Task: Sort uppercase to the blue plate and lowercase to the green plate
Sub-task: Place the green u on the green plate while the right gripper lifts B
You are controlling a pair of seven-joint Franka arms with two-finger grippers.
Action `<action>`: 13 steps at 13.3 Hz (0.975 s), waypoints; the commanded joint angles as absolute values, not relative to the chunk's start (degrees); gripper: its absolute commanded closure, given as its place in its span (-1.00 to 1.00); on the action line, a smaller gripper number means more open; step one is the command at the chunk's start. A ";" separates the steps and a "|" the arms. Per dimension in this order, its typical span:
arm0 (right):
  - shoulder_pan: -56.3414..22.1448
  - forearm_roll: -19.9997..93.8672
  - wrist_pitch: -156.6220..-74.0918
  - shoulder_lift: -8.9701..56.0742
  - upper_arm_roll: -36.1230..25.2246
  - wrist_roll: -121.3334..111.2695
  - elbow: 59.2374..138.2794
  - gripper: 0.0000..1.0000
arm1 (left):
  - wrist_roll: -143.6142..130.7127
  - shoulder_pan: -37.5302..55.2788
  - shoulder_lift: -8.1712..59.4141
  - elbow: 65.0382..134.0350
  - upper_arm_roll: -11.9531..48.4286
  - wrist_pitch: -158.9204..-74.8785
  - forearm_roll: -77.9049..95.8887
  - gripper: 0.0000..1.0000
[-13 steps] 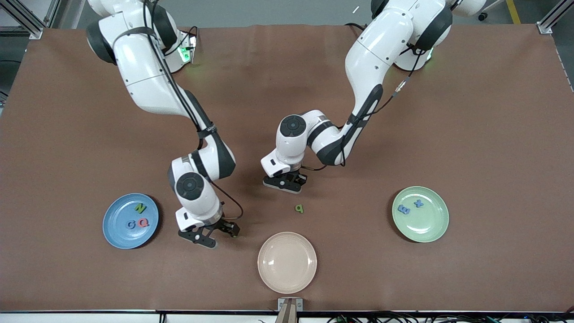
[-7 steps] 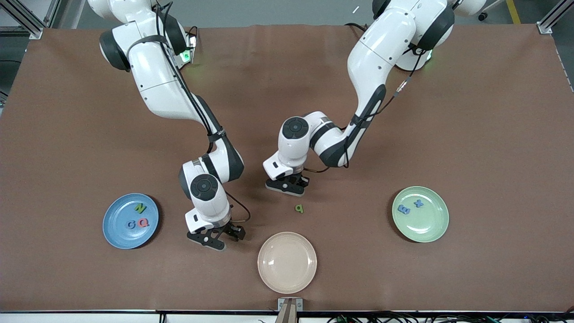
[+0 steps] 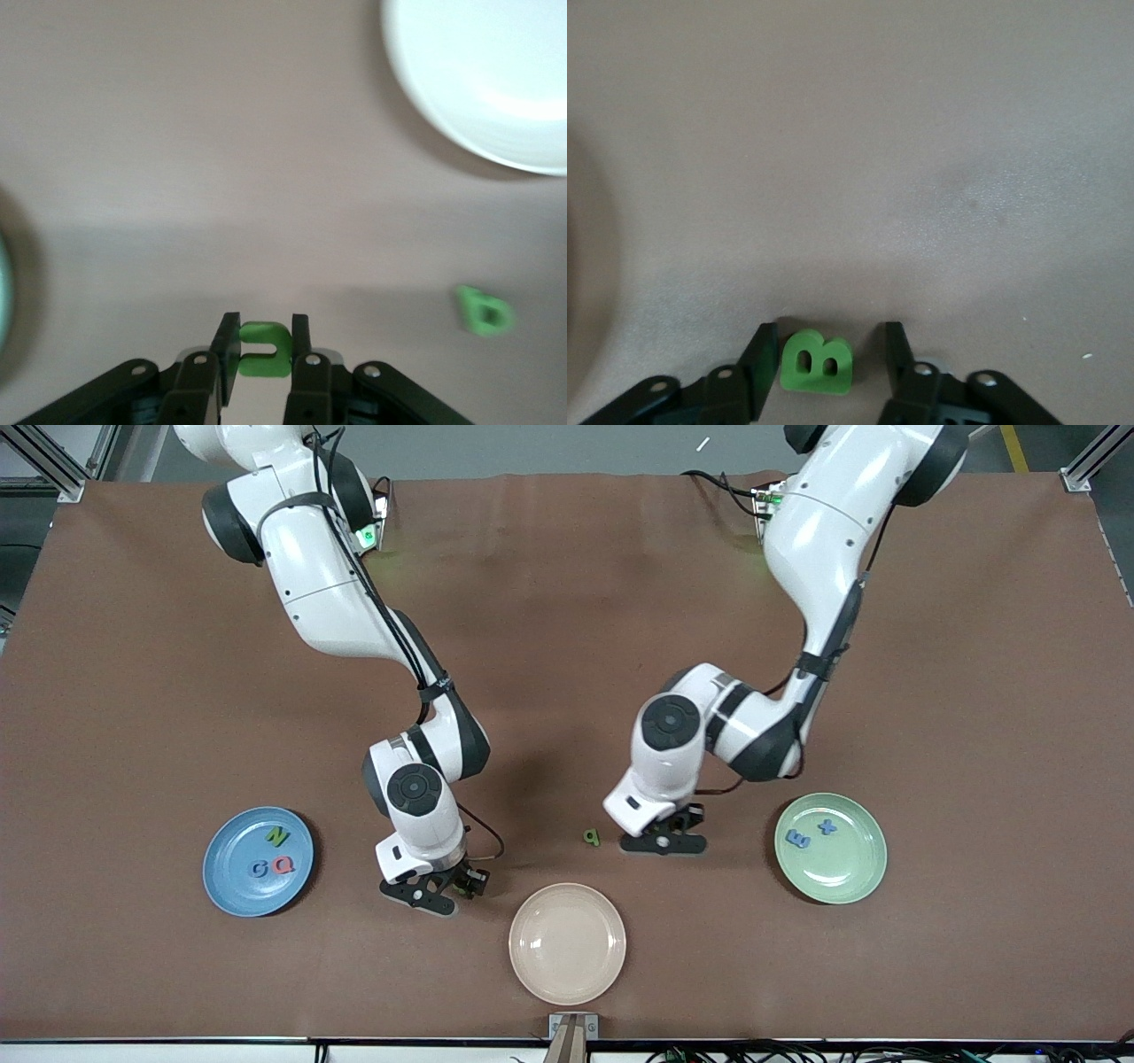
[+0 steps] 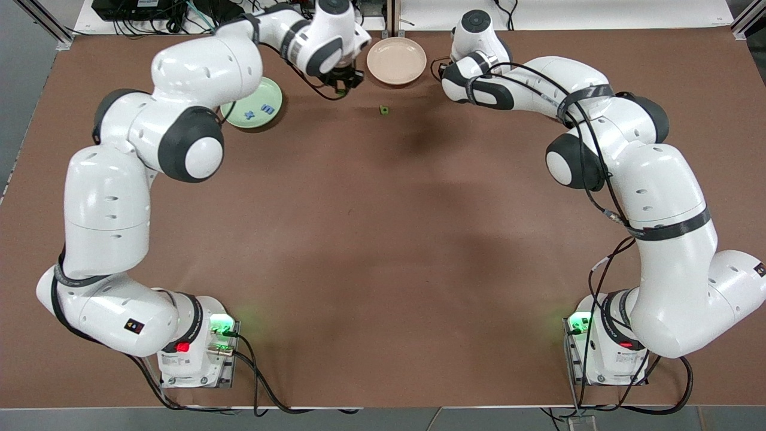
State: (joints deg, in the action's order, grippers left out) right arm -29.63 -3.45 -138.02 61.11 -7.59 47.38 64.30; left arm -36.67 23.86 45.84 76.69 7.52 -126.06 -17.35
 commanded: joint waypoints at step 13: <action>-21.38 -2.73 -125.62 55.91 -6.16 32.74 63.54 0.99 | -24.34 -7.82 44.21 83.85 16.96 -121.12 -17.23 -1.00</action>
